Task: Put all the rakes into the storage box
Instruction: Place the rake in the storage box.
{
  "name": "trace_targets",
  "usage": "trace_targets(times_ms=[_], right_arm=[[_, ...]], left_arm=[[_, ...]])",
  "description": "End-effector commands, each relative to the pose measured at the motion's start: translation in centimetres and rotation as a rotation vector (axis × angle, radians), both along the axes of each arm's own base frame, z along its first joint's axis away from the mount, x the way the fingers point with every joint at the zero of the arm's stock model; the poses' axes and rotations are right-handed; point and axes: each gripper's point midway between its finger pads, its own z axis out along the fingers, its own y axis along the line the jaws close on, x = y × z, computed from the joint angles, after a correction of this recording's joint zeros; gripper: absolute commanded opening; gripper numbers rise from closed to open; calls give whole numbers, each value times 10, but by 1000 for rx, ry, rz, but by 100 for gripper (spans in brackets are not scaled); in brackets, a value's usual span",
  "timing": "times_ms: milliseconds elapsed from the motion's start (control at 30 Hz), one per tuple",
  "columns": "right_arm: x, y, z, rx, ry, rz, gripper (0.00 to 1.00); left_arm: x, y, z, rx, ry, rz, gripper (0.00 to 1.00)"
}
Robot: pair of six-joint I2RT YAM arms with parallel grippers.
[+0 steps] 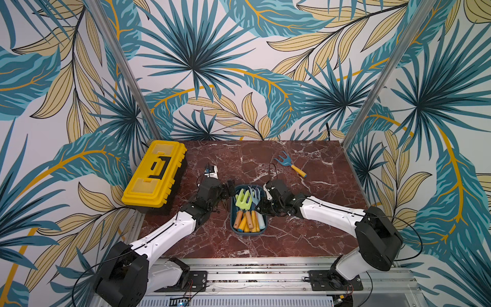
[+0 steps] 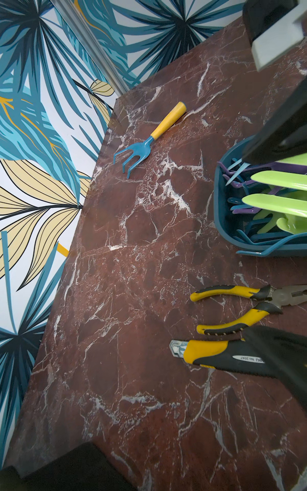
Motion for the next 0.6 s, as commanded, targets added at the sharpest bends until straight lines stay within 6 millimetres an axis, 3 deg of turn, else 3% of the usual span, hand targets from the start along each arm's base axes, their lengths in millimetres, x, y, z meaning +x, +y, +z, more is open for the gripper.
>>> trace_targets(times_ms=[0,133,400,500,567], right_arm=[[6,-7,2,-49,-21,-34,32],[5,-11,13,-56,-43,-41,44],[-29,-27,30,-99,-43,26,43],[-29,-47,34,-172,-89,-1,45],[-20,-62,47,-210,-148,-27,54]], left_arm=[[-1,-3,-7,-10,14,-20,100],[-1,-17,-11,-38,47,-79,100],[-2,-37,-17,-52,75,-157,100],[-4,-49,-17,-40,74,-199,100],[-5,-59,-16,-18,74,-232,100]])
